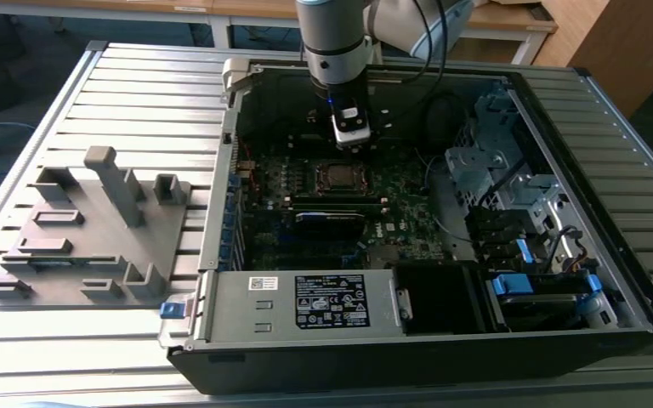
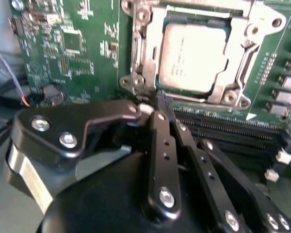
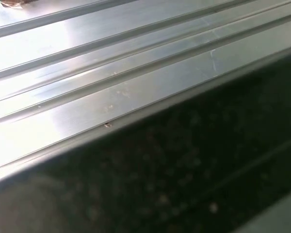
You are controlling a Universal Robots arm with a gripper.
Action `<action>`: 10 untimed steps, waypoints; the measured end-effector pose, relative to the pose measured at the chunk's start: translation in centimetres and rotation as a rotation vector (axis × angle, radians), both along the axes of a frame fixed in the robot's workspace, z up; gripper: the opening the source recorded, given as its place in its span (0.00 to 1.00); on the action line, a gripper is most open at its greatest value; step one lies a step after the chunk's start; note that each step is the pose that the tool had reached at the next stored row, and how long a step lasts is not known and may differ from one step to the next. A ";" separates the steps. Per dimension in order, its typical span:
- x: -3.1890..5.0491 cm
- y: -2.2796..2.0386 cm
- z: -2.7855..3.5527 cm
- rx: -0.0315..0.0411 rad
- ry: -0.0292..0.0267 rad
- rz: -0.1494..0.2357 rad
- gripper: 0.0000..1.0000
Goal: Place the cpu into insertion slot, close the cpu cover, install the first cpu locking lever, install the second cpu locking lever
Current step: 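Install the first cpu locking lever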
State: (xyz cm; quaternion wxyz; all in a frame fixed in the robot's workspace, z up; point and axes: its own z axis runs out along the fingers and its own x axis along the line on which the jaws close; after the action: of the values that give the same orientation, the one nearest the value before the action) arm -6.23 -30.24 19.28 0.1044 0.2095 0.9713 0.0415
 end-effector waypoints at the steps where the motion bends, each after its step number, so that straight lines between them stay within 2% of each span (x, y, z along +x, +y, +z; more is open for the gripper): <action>1: 0.00 0.00 0.01 0.0017 0.0001 0.000 0.11; 5: 0.01 0.01 0.25 0.0043 -0.0004 0.000 0.11; 10: 0.00 0.00 1.37 0.0037 -0.0001 0.000 0.11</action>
State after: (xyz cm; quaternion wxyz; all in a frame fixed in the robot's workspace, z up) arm -6.23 -30.23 20.65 0.1040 0.2097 0.9712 0.0434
